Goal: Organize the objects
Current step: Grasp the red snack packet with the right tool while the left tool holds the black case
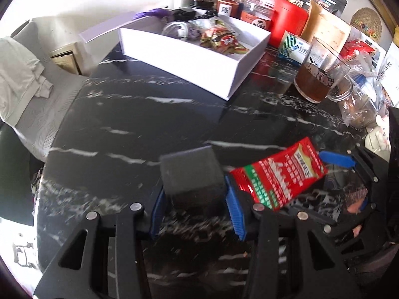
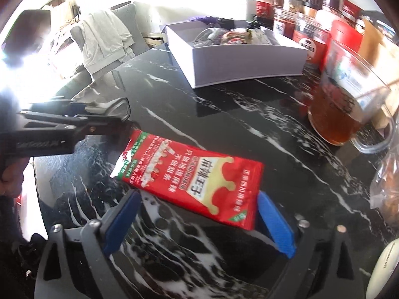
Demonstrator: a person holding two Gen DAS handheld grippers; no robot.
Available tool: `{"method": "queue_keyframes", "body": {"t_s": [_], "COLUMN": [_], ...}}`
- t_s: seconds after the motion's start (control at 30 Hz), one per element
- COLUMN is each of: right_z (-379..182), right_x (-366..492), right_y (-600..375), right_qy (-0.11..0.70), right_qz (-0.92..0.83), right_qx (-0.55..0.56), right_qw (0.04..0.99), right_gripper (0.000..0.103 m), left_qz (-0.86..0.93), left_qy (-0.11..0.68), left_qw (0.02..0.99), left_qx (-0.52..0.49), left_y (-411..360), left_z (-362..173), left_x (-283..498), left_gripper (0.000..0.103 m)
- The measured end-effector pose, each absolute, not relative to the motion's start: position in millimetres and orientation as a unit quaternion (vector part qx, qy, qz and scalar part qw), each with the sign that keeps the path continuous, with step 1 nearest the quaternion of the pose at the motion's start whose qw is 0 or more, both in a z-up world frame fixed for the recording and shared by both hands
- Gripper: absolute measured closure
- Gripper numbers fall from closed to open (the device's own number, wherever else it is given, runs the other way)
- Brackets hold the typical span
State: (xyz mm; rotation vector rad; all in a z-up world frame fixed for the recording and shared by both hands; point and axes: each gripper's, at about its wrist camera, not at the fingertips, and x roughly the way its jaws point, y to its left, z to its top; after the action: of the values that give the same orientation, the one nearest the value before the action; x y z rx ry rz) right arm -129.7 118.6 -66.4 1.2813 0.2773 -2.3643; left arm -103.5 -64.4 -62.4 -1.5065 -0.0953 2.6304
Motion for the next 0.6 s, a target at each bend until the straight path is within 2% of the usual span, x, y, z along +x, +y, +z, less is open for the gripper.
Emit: {"method": "queue_keyframes", "body": {"t_s": [0.17, 0.23, 0.3, 0.37, 0.6], "right_z": [-67.3, -66.1, -63.7, -61.3, -54.5], "right_x": [-132.9, -131.3, -129.7, -127.0, -113.1], "right_y": [112.6, 113.6, 116.6, 118.4, 117.5], "right_qy": [0.101, 0.103, 0.1, 0.099, 0.101], "right_qz": [-0.859, -0.862, -0.863, -0.858, -0.842], "right_qx": [0.462, 0.459, 0.458, 0.464, 0.469], "right_qw": [0.195, 0.19, 0.189, 0.195, 0.247], "right_gripper": [0.008, 0.017, 0.033, 0.04, 0.039], "left_qz": [0.867, 0.868, 0.868, 0.868, 0.87], "left_qy": [-0.038, -0.042, -0.044, -0.044, -0.04], "left_qw": [0.045, 0.045, 0.045, 0.05, 0.064], "left_qx": [-0.494, -0.493, -0.493, -0.492, -0.487], "left_y": [-78.2, -81.3, -82.6, -82.4, -77.0], "left_z": [-60.0, -59.8, -60.5, -61.2, -59.6], "left_x": [-88.3, -84.3, -81.5, -80.3, -81.9], "left_gripper": [0.06, 0.06, 0.06, 0.06, 0.06]}}
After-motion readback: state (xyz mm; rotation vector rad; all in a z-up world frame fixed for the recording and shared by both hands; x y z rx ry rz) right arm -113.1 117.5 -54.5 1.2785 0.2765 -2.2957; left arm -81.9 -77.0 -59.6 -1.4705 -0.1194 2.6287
